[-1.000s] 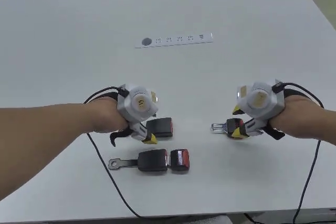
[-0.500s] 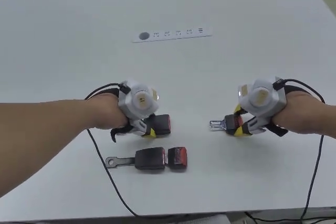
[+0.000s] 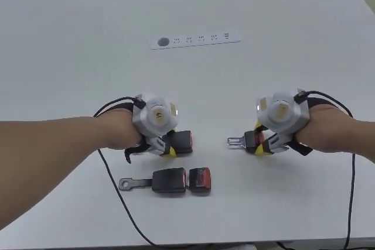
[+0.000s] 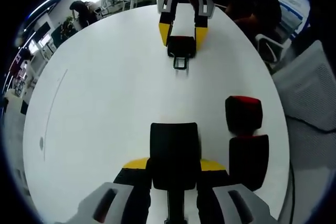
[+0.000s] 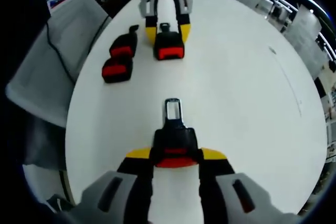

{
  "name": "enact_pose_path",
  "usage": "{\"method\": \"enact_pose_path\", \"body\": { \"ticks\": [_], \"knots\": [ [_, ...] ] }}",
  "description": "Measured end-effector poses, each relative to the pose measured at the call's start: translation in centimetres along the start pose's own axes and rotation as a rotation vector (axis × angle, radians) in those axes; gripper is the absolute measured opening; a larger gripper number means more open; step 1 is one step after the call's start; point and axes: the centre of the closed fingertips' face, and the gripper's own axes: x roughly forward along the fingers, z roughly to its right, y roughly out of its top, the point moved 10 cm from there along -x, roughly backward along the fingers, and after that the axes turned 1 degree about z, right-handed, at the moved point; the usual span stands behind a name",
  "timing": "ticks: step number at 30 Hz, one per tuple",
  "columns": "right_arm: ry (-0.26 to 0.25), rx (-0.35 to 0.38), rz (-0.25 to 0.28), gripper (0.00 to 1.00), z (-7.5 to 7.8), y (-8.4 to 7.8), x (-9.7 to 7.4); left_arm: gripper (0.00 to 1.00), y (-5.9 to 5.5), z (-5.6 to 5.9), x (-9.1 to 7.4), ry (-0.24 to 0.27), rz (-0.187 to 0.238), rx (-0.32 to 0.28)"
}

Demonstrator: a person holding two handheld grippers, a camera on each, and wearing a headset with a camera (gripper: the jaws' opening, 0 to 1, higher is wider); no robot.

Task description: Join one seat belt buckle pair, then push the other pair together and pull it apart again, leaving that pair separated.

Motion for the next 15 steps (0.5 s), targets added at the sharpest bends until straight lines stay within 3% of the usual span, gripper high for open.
{"method": "enact_pose_path", "body": {
  "ticks": [7,15],
  "knots": [
    [-0.007,0.024,0.014,0.32,0.1,2.1,1.0,0.33,0.0,-0.1,0.1,0.004,-0.004,-0.013],
    [-0.008,-0.002,0.006,0.32,-0.1,4.8,2.4,0.33,0.1,0.0,0.0,0.005,-0.012,-0.008]
  ]
}}
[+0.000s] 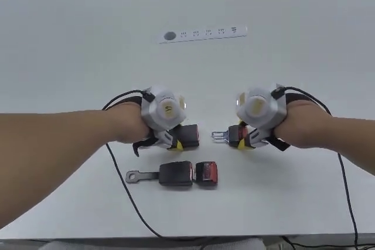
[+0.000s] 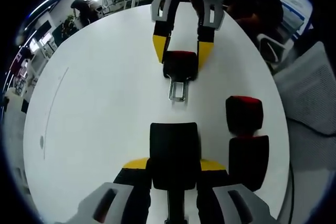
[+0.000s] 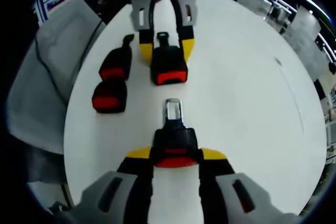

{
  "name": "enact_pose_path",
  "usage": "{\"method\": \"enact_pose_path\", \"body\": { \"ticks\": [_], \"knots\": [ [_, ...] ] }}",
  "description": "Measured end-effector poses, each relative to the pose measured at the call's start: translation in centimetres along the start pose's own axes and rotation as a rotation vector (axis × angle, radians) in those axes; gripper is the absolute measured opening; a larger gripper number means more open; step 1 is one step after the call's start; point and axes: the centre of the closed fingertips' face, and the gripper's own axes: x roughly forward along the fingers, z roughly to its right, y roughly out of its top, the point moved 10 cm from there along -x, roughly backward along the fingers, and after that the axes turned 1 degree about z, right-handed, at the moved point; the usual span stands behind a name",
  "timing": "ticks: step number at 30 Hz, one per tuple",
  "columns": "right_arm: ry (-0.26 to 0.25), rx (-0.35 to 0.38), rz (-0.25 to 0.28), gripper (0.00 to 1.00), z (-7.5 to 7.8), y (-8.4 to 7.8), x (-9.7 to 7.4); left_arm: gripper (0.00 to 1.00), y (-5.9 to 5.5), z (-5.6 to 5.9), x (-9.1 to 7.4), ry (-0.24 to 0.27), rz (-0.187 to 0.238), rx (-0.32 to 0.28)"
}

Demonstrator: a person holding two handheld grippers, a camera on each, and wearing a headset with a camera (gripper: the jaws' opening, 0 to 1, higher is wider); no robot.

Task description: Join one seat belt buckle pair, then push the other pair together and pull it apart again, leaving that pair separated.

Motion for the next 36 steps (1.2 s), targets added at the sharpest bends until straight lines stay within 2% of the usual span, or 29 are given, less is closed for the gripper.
{"method": "enact_pose_path", "body": {
  "ticks": [3,13,17,21,23,24,27,36],
  "knots": [
    [0.004,-0.014,0.0,0.32,0.2,1.0,0.5,0.33,0.1,0.0,0.0,-0.001,-0.003,0.001],
    [0.007,-0.028,-0.006,0.32,0.2,2.4,1.2,0.33,0.2,-0.1,0.2,-0.011,-0.016,0.004],
    [0.011,-0.068,-0.022,0.32,0.5,2.6,1.1,0.33,0.2,-0.1,0.2,-0.013,-0.014,0.005],
    [0.021,-0.098,-0.008,0.32,0.2,3.2,1.5,0.33,0.3,-0.1,0.2,-0.018,-0.016,0.012],
    [0.021,-0.087,0.005,0.32,0.2,3.4,1.7,0.33,0.3,-0.1,0.3,-0.021,-0.014,0.018],
    [0.019,-0.088,-0.012,0.32,0.2,3.4,1.6,0.33,0.3,-0.2,0.3,-0.021,-0.012,0.017],
    [0.017,-0.054,0.015,0.31,0.3,3.1,1.7,0.33,0.2,-0.2,0.3,-0.025,-0.003,0.026],
    [0.019,-0.061,0.036,0.29,0.2,3.4,2.0,0.32,0.3,-0.3,0.4,-0.038,-0.003,0.043]
  ]
}}
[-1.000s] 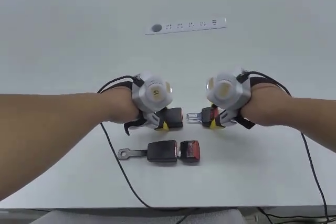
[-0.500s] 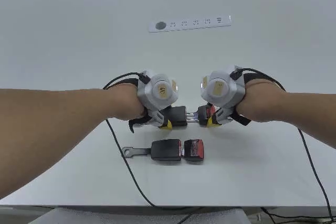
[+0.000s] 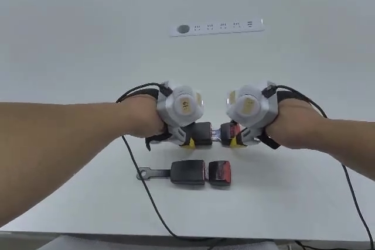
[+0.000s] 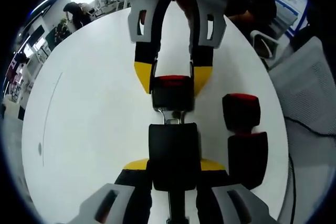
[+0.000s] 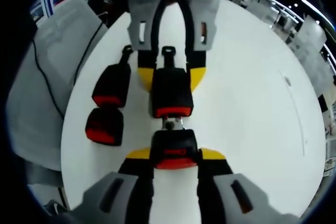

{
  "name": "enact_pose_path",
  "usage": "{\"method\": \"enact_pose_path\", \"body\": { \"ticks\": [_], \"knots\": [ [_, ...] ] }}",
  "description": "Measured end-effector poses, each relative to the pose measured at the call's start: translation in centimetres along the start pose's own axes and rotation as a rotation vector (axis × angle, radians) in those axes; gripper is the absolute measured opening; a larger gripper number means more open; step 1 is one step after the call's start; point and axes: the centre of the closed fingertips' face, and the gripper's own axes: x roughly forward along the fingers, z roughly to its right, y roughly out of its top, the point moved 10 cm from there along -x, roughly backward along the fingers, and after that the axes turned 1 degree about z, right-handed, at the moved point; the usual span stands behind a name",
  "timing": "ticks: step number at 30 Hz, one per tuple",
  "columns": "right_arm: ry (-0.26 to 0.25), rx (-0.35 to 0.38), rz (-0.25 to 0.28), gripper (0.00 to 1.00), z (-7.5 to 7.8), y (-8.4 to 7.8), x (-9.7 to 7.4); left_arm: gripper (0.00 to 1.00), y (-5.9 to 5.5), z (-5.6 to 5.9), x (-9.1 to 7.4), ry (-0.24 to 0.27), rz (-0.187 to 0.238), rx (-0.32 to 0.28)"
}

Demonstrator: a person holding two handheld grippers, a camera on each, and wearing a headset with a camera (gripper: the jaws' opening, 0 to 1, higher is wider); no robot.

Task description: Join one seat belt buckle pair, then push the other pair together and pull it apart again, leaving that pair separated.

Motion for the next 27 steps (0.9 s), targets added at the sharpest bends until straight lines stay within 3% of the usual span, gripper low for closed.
{"method": "enact_pose_path", "body": {
  "ticks": [2,4,7,27],
  "knots": [
    [0.01,0.073,0.05,0.28,-0.6,1.2,0.8,0.31,-0.1,0.1,0.0,-0.004,0.008,0.005],
    [-0.019,0.023,-0.011,0.28,-0.5,1.5,1.0,0.31,-0.3,-0.1,-0.1,-0.001,0.019,-0.006],
    [-0.012,0.036,0.029,0.28,-0.3,0.8,0.8,0.31,-0.4,0.0,-0.1,-0.001,0.031,-0.003],
    [-0.014,0.015,0.039,0.3,-0.3,0.4,0.4,0.32,-0.1,-0.1,0.0,0.006,0.002,-0.005]
  ]
}}
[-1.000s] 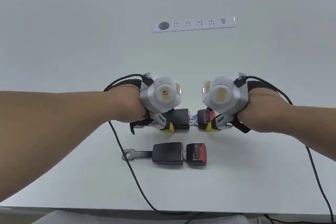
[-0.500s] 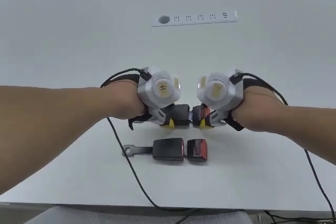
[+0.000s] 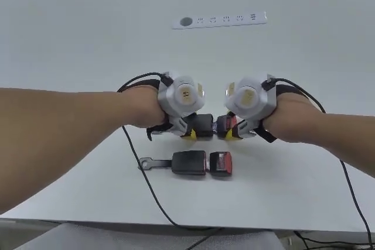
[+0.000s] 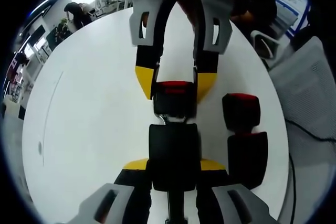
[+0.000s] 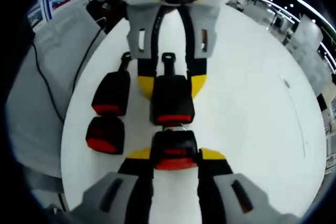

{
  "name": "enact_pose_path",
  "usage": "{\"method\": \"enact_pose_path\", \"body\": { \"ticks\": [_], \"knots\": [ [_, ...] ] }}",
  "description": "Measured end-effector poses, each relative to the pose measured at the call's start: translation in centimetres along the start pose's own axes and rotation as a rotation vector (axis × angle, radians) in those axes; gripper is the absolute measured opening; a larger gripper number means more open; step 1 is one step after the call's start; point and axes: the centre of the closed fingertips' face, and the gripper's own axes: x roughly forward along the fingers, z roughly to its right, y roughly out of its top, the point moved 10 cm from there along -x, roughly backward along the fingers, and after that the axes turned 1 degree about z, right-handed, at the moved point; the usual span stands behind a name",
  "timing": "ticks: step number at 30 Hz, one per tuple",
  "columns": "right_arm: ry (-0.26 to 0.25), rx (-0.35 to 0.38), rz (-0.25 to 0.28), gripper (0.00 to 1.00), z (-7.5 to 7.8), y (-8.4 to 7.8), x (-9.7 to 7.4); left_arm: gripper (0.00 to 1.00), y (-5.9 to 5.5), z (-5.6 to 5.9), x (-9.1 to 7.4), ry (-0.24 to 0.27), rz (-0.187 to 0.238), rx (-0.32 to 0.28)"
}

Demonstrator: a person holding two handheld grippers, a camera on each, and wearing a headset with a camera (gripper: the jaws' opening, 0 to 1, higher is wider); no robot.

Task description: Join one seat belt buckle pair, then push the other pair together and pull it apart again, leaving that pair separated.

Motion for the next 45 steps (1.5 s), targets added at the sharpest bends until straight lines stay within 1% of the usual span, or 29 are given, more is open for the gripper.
{"method": "enact_pose_path", "body": {
  "ticks": [5,7,10,12,13,14,16,20,25,27,29,32,35,39,40,42,43,44,45],
  "knots": [
    [-0.002,0.0,-0.006,0.3,0.1,-0.9,-0.5,0.32,-0.2,0.1,-0.1,0.006,0.018,-0.015],
    [0.0,0.001,-0.002,0.3,0.0,-1.1,-0.8,0.32,-0.2,0.2,-0.1,0.006,0.018,-0.016],
    [-0.001,0.001,-0.009,0.3,-0.1,-1.2,-0.9,0.32,-0.3,0.0,0.1,0.003,0.01,-0.016],
    [-0.001,0.021,0.0,0.3,-0.2,-1.5,-1.3,0.32,-0.2,0.0,0.1,0.002,0.006,-0.014],
    [-0.003,0.018,-0.004,0.3,-0.3,-1.7,-1.5,0.32,-0.2,0.0,0.1,0.003,0.006,-0.012],
    [-0.005,0.004,-0.014,0.3,-0.3,-2.3,-1.7,0.32,-0.3,0.0,0.1,0.005,0.007,-0.014],
    [0.0,0.012,-0.024,0.3,-0.3,-3.3,-2.3,0.32,-0.3,0.1,0.0,0.007,0.014,-0.013],
    [-0.017,0.025,-0.05,0.3,-0.3,-5.1,-3.5,0.33,-0.3,0.1,0.0,0.005,0.022,-0.014],
    [-0.031,0.054,-0.086,0.31,-0.2,-7.6,-5.0,0.33,0.0,0.3,0.0,0.009,0.001,-0.023],
    [-0.035,0.05,-0.101,0.31,-0.4,-8.2,-5.4,0.33,0.0,0.3,0.0,0.011,-0.003,-0.025],
    [-0.034,0.063,-0.102,0.32,-0.4,-9.1,-5.8,0.33,0.1,0.5,-0.1,0.015,-0.006,-0.019],
    [-0.037,0.063,-0.106,0.32,-1.0,-9.7,-6.9,0.34,0.2,0.6,-0.2,0.022,-0.02,-0.004],
    [-0.046,0.061,-0.114,0.33,-1.2,-10.1,-7.4,0.34,0.1,0.7,-0.3,0.029,-0.023,0.001],
    [-0.05,0.072,-0.121,0.33,-1.3,-10.3,-7.7,0.34,-0.1,0.7,-0.4,0.035,-0.016,-0.017],
    [-0.05,0.071,-0.125,0.34,-1.3,-10.3,-7.7,0.35,-0.2,0.7,-0.4,0.041,-0.015,-0.021],
    [-0.054,0.081,-0.128,0.35,-1.4,-10.2,-7.8,0.41,-0.5,0.5,-0.6,0.054,-0.02,-0.027],
    [-0.064,0.081,-0.123,0.38,-1.4,-10.1,-7.9,0.45,-0.7,0.4,-0.8,0.078,-0.017,-0.044],
    [-0.082,0.087,-0.112,0.41,-1.3,-10.0,-8.1,0.49,-0.7,0.4,-0.9,0.087,-0.004,-0.053],
    [-0.087,0.101,-0.101,0.43,-1.4,-9.9,-8.3,0.5,-0.8,0.5,-1.3,0.092,0.028,-0.083]
  ]
}}
